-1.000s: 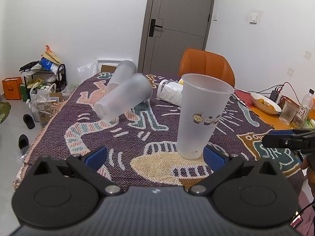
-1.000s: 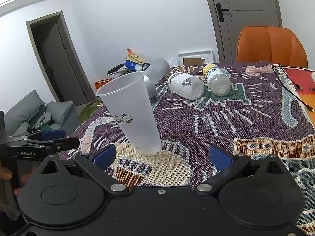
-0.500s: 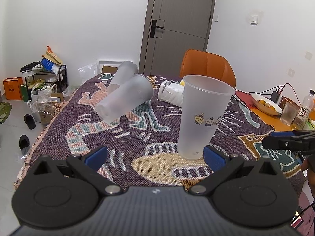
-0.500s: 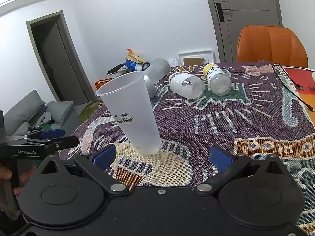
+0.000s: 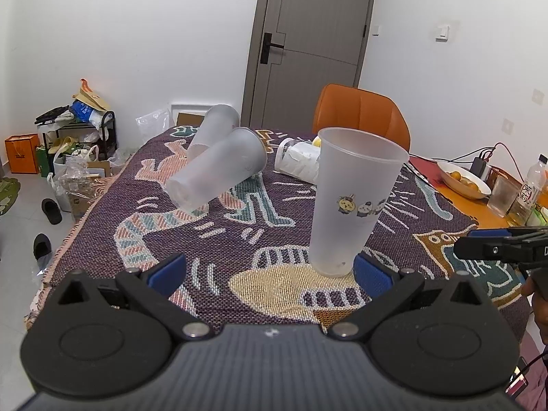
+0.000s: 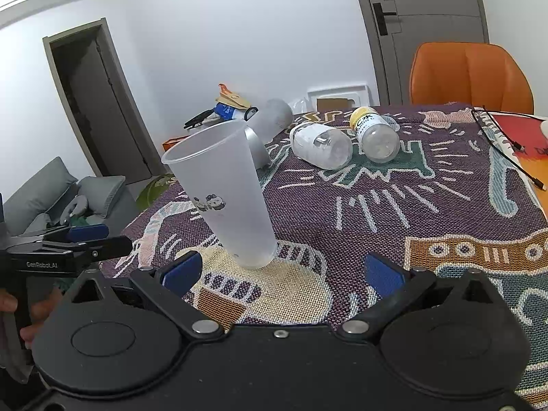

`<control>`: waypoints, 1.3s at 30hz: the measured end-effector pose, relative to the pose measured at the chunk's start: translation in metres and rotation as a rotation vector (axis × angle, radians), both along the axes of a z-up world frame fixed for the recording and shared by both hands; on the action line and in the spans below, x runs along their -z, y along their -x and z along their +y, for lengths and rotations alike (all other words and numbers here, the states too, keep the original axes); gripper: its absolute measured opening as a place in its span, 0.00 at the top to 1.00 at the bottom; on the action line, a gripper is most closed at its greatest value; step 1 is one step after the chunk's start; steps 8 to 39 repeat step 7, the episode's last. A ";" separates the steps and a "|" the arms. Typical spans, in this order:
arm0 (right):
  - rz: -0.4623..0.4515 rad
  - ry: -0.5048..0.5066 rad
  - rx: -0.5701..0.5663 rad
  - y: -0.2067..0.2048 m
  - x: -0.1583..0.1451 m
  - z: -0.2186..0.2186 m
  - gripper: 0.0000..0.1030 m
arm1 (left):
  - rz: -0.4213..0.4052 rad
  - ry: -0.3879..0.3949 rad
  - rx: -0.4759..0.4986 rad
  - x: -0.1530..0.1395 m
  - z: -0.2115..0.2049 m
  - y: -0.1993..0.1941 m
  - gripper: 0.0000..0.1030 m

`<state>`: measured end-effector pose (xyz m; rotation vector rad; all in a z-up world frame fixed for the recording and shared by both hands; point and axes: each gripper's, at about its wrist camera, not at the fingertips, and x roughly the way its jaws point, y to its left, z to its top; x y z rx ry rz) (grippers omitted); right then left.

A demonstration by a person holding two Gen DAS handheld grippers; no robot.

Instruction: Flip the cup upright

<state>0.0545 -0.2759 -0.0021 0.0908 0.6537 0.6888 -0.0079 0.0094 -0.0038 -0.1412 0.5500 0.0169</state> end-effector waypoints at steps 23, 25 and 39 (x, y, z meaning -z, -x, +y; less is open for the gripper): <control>0.001 0.001 0.000 -0.001 0.001 0.000 0.00 | 0.000 0.000 0.001 0.000 0.000 0.000 0.00; 0.001 0.001 0.000 -0.001 0.001 0.000 0.00 | 0.000 0.000 0.001 0.000 0.000 0.000 0.00; 0.001 0.001 0.000 -0.001 0.001 0.000 0.00 | 0.000 0.000 0.001 0.000 0.000 0.000 0.00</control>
